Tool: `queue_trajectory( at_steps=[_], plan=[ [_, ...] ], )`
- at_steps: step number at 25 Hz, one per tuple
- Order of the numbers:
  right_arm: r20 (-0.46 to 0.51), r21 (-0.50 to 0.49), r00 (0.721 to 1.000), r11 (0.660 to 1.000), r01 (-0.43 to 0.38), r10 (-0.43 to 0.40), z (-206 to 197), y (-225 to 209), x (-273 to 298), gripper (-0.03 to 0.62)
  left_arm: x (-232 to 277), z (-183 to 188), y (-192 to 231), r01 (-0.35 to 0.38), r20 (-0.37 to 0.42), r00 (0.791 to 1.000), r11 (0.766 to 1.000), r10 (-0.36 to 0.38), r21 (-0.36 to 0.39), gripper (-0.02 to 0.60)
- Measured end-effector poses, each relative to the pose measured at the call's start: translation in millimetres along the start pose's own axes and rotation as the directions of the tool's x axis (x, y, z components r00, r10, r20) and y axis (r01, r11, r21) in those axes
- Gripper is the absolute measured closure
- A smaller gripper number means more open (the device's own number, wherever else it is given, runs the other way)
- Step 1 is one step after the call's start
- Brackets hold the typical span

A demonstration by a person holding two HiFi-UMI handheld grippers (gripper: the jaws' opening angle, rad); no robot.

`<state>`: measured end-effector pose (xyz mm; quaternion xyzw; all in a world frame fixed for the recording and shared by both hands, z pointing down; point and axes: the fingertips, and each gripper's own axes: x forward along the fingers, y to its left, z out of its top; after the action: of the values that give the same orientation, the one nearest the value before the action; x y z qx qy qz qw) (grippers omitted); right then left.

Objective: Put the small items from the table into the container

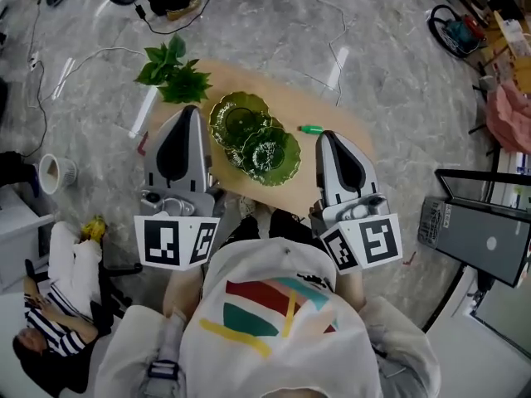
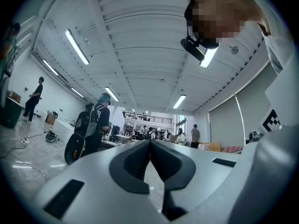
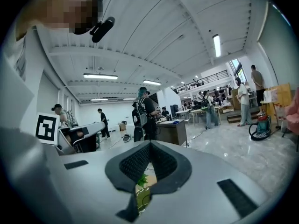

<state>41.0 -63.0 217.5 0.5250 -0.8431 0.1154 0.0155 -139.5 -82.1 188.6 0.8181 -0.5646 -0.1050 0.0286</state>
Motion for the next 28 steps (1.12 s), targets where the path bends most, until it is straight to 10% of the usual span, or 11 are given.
queue_trajectory(
  at_steps=[28],
  plan=[
    [0.141, -0.076, 0.989, 0.995, 0.062, -0.051, 21.1, -120.6, -86.3, 0.577, 27.8, -3.5, -109.7, 0.054, 0.013, 0.998, 0.997, -0.055, 0.061, 0.572]
  ],
)
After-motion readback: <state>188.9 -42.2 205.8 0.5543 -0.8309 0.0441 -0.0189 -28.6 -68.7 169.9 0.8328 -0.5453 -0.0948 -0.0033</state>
